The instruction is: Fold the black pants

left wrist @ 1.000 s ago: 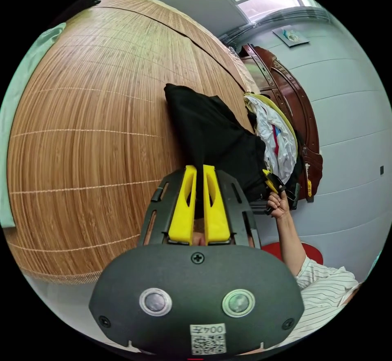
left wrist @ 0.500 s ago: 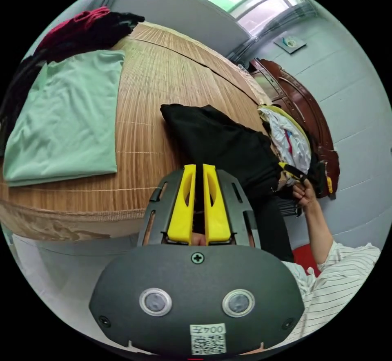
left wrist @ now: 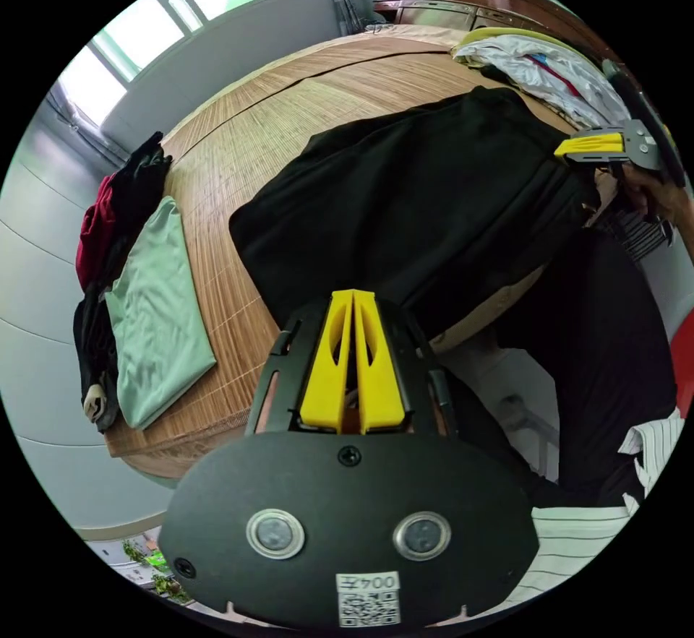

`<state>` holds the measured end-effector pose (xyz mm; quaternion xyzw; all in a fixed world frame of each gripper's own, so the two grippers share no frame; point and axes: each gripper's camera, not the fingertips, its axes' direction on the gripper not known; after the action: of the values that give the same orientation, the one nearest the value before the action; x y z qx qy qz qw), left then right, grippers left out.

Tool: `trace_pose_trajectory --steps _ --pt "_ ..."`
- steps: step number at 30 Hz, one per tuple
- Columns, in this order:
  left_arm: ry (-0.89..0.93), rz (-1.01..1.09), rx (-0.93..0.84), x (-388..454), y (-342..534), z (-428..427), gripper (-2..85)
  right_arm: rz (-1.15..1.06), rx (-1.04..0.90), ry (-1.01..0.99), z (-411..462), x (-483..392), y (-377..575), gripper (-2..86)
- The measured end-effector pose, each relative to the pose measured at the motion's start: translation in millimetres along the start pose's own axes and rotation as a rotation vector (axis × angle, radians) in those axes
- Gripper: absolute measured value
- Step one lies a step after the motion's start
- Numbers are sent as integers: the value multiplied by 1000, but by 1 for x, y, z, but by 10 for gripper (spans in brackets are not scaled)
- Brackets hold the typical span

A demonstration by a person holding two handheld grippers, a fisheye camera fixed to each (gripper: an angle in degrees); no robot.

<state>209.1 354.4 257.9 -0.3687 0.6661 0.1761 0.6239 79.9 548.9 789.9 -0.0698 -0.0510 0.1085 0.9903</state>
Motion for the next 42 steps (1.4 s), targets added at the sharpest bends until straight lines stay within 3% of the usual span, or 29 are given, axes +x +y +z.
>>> trace_pose_trajectory --steps 4,11,13,16,18,21,23,29,36,42 --pt "-19 32 -8 1 5 -2 2 -127 16 72 13 -18 11 -7" --pt "102 -60 68 -40 31 -8 1 -46 -12 -111 27 34 22 -5" --pt "171 -119 64 -60 35 -10 1 -23 -6 -128 29 47 28 -4" --pt "444 -347 112 -119 55 -28 1 59 50 -146 23 72 45 2" --pt "624 -499 218 -162 91 -52 2 178 129 -229 7 99 67 14" --pt "713 -552 224 -182 135 -64 4 402 284 -529 -24 148 125 46" --pt "783 -576 210 -182 155 -57 6 552 363 -844 -27 179 175 59" --pt "959 -814 210 -186 174 -12 19 723 358 -1207 2 209 233 62" --pt "1056 -1070 211 -216 185 18 27 662 287 -1313 7 218 221 67" --pt "995 -1045 271 -231 189 -1 26 599 186 -1396 18 209 193 86"
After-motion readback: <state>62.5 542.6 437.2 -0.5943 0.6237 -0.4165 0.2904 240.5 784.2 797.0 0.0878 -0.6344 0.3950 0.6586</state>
